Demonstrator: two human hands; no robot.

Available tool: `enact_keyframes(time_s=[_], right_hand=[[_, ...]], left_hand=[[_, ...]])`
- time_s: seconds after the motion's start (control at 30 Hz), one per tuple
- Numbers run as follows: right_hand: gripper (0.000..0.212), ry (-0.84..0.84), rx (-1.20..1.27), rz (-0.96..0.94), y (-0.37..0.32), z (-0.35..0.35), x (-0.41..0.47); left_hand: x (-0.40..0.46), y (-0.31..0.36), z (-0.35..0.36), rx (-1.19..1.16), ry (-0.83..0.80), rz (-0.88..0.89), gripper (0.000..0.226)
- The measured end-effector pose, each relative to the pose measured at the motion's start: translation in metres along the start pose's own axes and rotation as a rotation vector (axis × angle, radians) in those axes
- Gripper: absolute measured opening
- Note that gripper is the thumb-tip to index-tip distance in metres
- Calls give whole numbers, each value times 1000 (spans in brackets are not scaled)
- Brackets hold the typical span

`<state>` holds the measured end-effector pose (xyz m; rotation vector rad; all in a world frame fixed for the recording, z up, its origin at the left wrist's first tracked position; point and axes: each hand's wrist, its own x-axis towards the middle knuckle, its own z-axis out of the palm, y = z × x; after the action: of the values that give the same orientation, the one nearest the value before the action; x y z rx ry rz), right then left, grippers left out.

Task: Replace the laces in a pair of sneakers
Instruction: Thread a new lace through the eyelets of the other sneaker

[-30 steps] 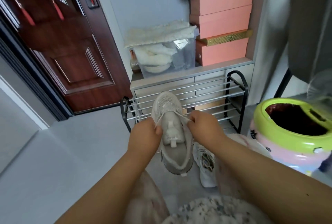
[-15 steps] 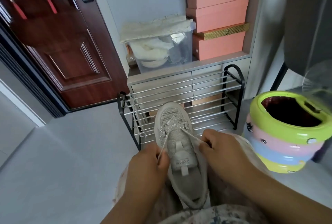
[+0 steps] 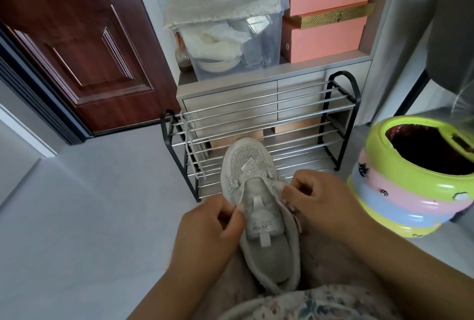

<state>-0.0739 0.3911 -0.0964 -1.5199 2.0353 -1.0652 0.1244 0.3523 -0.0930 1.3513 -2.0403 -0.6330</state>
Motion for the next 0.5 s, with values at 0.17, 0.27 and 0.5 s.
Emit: enact_keyframes(time_s=[0.17,0.27,0.5], right_hand=[[52,28,128,30,-1,-1,27],[47,73,162,20,-10,2,47],[49,168,322,-24,-22,23,81]], left_hand=[[30,-11,-3,-136,45,-171,32],[68,-40,4,-227,93,-339,22],[158,-102,25,-416,60,-652,16]])
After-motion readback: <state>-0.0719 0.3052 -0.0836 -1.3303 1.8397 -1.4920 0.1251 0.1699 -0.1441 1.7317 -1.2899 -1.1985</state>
